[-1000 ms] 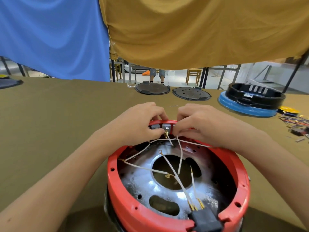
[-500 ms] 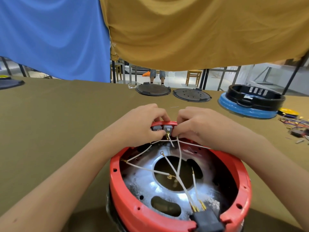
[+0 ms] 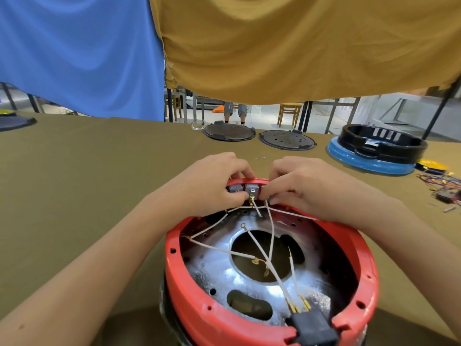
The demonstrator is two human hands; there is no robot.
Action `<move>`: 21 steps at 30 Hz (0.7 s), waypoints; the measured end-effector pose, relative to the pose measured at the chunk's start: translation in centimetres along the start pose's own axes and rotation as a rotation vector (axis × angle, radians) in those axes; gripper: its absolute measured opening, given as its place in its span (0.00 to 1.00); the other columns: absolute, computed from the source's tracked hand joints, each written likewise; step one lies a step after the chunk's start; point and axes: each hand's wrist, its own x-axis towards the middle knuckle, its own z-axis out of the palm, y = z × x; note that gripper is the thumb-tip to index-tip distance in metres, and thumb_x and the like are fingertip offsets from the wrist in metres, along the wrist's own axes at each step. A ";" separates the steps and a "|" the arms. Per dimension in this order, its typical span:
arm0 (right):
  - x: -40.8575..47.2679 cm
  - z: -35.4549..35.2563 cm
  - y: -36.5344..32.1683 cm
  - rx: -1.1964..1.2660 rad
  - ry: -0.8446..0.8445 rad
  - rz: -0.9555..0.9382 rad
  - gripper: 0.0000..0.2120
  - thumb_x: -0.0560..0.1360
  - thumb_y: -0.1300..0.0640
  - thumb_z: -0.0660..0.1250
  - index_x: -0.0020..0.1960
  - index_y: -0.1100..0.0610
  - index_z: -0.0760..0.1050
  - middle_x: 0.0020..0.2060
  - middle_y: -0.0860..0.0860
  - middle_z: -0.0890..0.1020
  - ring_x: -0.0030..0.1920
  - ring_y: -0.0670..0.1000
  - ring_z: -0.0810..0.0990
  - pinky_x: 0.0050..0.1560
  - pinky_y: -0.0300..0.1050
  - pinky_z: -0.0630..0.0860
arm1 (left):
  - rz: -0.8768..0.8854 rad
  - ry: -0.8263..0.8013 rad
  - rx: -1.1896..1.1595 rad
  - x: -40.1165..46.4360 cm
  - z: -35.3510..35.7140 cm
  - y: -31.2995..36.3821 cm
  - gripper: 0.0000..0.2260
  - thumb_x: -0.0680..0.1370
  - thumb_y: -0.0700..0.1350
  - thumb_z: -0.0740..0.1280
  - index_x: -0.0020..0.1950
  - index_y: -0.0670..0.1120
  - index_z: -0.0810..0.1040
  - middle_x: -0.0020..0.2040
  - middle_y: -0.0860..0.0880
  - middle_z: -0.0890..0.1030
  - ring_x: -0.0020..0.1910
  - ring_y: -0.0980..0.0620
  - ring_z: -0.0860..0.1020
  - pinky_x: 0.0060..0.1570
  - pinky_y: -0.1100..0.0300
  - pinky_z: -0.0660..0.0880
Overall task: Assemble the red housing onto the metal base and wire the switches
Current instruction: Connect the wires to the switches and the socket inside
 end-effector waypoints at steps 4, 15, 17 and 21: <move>0.3 0.2 -0.4 -0.078 -0.026 0.010 0.10 0.81 0.50 0.63 0.56 0.46 0.82 0.49 0.47 0.75 0.49 0.49 0.73 0.48 0.51 0.73 | 0.002 0.005 -0.004 0.0 0.0 -0.1 0.13 0.76 0.50 0.69 0.61 0.54 0.78 0.51 0.54 0.75 0.50 0.56 0.74 0.52 0.58 0.72; 0.3 0.2 -0.5 -0.062 -0.022 0.024 0.09 0.81 0.50 0.63 0.54 0.47 0.82 0.48 0.47 0.75 0.49 0.49 0.73 0.48 0.51 0.73 | 0.000 0.021 -0.039 -0.1 0.0 -0.2 0.13 0.76 0.50 0.70 0.60 0.55 0.79 0.50 0.55 0.75 0.48 0.58 0.76 0.52 0.59 0.74; 0.4 0.2 -0.5 -0.056 -0.016 0.021 0.09 0.80 0.51 0.64 0.53 0.49 0.83 0.48 0.47 0.76 0.48 0.50 0.74 0.47 0.51 0.73 | -0.002 0.017 -0.034 0.0 0.0 -0.3 0.13 0.76 0.50 0.70 0.60 0.55 0.79 0.49 0.56 0.75 0.48 0.59 0.75 0.50 0.60 0.73; 0.3 0.3 -0.3 -0.025 0.009 0.018 0.08 0.80 0.52 0.65 0.52 0.49 0.84 0.48 0.48 0.77 0.48 0.50 0.74 0.48 0.52 0.73 | 0.001 0.021 -0.037 0.0 0.0 -0.2 0.13 0.76 0.50 0.70 0.60 0.55 0.79 0.50 0.55 0.76 0.49 0.58 0.76 0.53 0.58 0.74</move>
